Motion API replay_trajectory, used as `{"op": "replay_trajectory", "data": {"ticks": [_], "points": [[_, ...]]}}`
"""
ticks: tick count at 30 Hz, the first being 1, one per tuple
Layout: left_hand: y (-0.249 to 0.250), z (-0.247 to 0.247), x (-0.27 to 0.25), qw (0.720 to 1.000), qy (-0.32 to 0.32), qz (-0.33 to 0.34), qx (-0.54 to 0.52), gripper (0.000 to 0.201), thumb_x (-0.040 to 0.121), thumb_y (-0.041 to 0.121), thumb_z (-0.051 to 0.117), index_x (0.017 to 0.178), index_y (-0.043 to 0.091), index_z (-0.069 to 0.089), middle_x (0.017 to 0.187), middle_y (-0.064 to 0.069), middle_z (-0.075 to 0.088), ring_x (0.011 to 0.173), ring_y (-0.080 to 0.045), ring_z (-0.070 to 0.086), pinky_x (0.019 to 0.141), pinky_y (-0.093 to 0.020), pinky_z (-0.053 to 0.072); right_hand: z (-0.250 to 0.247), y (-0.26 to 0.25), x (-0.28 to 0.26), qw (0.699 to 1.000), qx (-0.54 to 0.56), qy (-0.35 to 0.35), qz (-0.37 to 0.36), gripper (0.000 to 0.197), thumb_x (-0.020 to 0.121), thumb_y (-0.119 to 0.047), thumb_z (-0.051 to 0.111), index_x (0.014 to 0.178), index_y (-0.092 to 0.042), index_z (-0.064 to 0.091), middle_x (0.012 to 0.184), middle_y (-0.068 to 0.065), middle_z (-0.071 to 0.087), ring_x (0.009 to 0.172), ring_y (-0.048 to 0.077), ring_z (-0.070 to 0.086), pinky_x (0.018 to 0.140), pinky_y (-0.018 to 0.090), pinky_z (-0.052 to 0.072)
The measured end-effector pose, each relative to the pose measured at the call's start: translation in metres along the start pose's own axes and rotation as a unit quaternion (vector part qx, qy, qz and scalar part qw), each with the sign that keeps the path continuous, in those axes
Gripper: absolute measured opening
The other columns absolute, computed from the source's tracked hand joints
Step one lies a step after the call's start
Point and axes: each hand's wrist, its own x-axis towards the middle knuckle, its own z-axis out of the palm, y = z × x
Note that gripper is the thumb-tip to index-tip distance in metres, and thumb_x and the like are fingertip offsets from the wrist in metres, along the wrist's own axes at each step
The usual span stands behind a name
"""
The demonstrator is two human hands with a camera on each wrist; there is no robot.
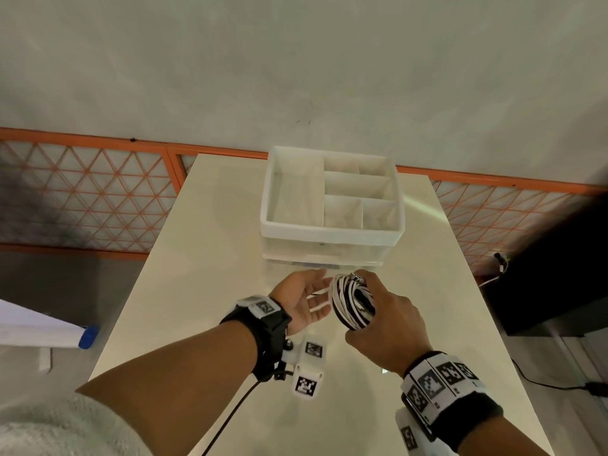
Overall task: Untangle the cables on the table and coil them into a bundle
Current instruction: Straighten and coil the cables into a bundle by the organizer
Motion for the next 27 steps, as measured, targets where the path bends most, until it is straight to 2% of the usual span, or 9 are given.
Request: {"op": "replay_trajectory", "data": {"ticks": [3, 6, 9, 12, 13, 15, 18, 22, 27], "points": [[-0.02, -0.012, -0.013, 0.998, -0.021, -0.022, 0.049, 0.026, 0.087, 0.022, 0.067, 0.112, 0.013, 0.065, 0.105, -0.004, 0.071, 0.098, -0.024, 0.063, 0.084, -0.037, 0.048, -0.003, 0.002, 0.0, 1.0, 0.015, 0.009, 0.003, 0.087, 0.058, -0.031, 0.071, 0.132, -0.048, 0.03, 0.087, -0.014, 0.063, 0.079, 0.022, 0.064, 0.074, 0.035, 0.057], [-0.023, -0.012, -0.039, 0.962, -0.019, 0.004, 0.274, 0.026, 0.088, 0.022, 0.07, 0.111, 0.014, 0.061, 0.102, -0.006, 0.073, 0.092, -0.022, 0.068, 0.077, -0.035, 0.054, -0.007, -0.001, -0.001, 1.0, 0.017, 0.01, -0.002, 0.086, 0.058, -0.031, 0.071, 0.131, -0.05, 0.03, 0.088, -0.012, 0.064, 0.079, 0.022, 0.064, 0.073, 0.034, 0.057], [-0.007, -0.007, -0.054, 0.821, 0.038, 0.228, 0.522, 0.009, 0.089, 0.021, 0.068, 0.097, 0.019, 0.064, 0.088, 0.002, 0.071, 0.077, -0.01, 0.067, 0.064, -0.021, 0.054, -0.009, -0.005, 0.0, 1.0, 0.014, 0.01, -0.009, 0.087, 0.057, -0.031, 0.071, 0.131, -0.05, 0.028, 0.091, -0.011, 0.064, 0.08, 0.024, 0.064, 0.075, 0.036, 0.057], [0.012, -0.01, -0.057, 0.635, 0.132, 0.423, 0.632, 0.015, 0.088, 0.022, 0.065, 0.103, 0.022, 0.065, 0.101, 0.009, 0.066, 0.095, -0.012, 0.057, 0.081, -0.027, 0.049, -0.008, -0.011, 0.001, 1.0, 0.008, 0.01, -0.021, 0.089, 0.057, -0.031, 0.071, 0.133, -0.05, 0.028, 0.093, -0.014, 0.062, 0.083, 0.024, 0.065, 0.076, 0.036, 0.058], [0.016, -0.012, -0.055, 0.589, 0.137, 0.418, 0.678, 0.026, 0.089, 0.023, 0.063, 0.114, 0.021, 0.063, 0.113, 0.006, 0.062, 0.107, -0.016, 0.052, 0.088, -0.033, 0.048, -0.008, -0.013, 0.001, 1.0, 0.006, 0.01, -0.026, 0.089, 0.058, -0.032, 0.071, 0.133, -0.049, 0.028, 0.094, -0.015, 0.062, 0.083, 0.024, 0.065, 0.076, 0.035, 0.058], [0.017, -0.019, -0.048, 0.541, 0.13, 0.322, 0.766, 0.045, 0.092, 0.025, 0.058, 0.136, 0.017, 0.05, 0.134, -0.002, 0.053, 0.124, -0.024, 0.043, 0.096, -0.041, 0.047, -0.006, -0.017, 0.002, 0.999, 0.003, 0.011, -0.036, 0.089, 0.058, -0.033, 0.072, 0.135, -0.047, 0.029, 0.097, -0.014, 0.063, 0.084, 0.023, 0.065, 0.076, 0.035, 0.058], [0.008, -0.033, -0.041, 0.518, 0.136, 0.219, 0.815, 0.05, 0.096, 0.027, 0.05, 0.144, 0.016, 0.038, 0.139, -0.004, 0.049, 0.129, -0.025, 0.039, 0.095, -0.04, 0.047, -0.006, -0.02, 0.003, 0.999, -0.001, 0.01, -0.046, 0.089, 0.059, -0.033, 0.072, 0.135, -0.046, 0.028, 0.099, -0.014, 0.063, 0.086, 0.023, 0.066, 0.077, 0.037, 0.059], [0.0, -0.044, -0.039, 0.528, 0.156, 0.259, 0.794, 0.04, 0.1, 0.026, 0.044, 0.14, 0.022, 0.043, 0.133, 0.002, 0.052, 0.126, -0.021, 0.039, 0.087, -0.039, 0.049, -0.008, -0.02, 0.002, 0.999, -0.007, 0.005, -0.051, 0.088, 0.06, -0.033, 0.074, 0.135, -0.047, 0.029, 0.096, -0.017, 0.057, 0.087, 0.022, 0.065, 0.077, 0.038, 0.059], [-0.003, -0.045, -0.048, 0.529, 0.15, 0.249, 0.797, 0.038, 0.095, 0.01, 0.039, 0.125, 0.024, 0.058, 0.114, 0.0, 0.063, 0.106, -0.024, 0.057, 0.082, -0.037, 0.05, -0.017, -0.015, 0.004, 0.999, -0.019, 0.006, -0.049, 0.088, 0.06, -0.033, 0.074, 0.135, -0.047, 0.029, 0.096, -0.016, 0.059, 0.086, 0.021, 0.065, 0.076, 0.038, 0.059]]}}
